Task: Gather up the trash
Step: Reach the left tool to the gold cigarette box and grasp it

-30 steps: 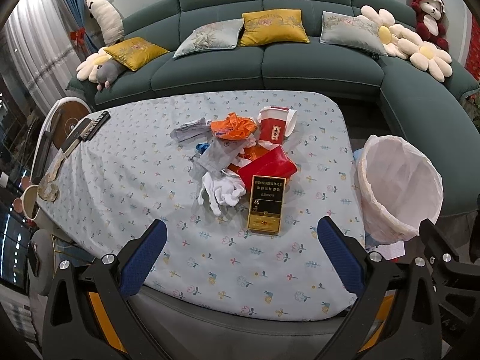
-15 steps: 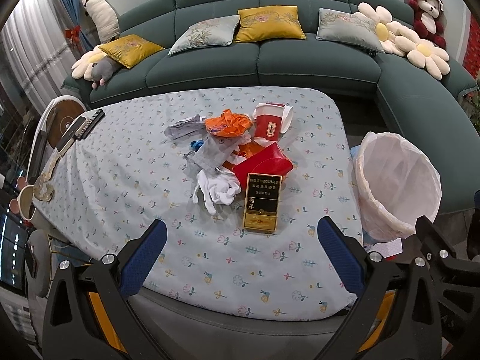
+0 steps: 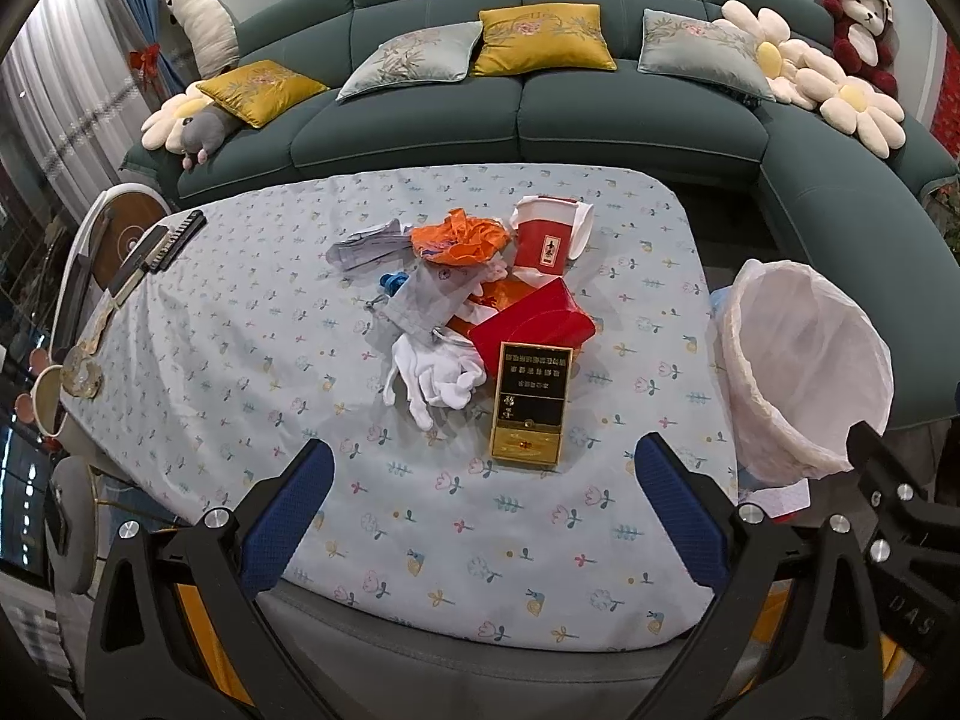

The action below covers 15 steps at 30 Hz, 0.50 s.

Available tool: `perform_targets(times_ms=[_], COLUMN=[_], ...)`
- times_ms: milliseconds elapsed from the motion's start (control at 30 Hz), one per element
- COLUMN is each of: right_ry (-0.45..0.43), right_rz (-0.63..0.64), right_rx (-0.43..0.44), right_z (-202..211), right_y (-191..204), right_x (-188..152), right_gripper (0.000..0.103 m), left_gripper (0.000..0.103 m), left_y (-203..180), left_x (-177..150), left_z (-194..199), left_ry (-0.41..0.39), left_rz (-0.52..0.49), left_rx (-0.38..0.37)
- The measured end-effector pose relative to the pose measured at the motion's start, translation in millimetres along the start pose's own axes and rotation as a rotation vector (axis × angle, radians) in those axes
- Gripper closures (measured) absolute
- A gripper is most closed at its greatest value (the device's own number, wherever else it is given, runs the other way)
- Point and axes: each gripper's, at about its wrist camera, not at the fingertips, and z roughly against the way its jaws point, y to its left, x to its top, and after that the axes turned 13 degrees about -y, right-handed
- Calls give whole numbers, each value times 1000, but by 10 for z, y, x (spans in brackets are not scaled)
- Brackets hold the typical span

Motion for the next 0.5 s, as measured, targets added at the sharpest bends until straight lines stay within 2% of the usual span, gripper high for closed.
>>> perform_targets(times_ms=[333, 500], right_ry=[0, 10], right_rz=[-14, -40], right_rx=[-17, -5], right_z=[-242, -371], right_y=[116, 175], right_x=[97, 164], right_gripper=[7, 7], left_gripper=[7, 7], left_y=[361, 360], left_x=[-111, -202], left_z=[-411, -640], left_ry=[58, 71], left_rz=[94, 100], left_rx=[-19, -31])
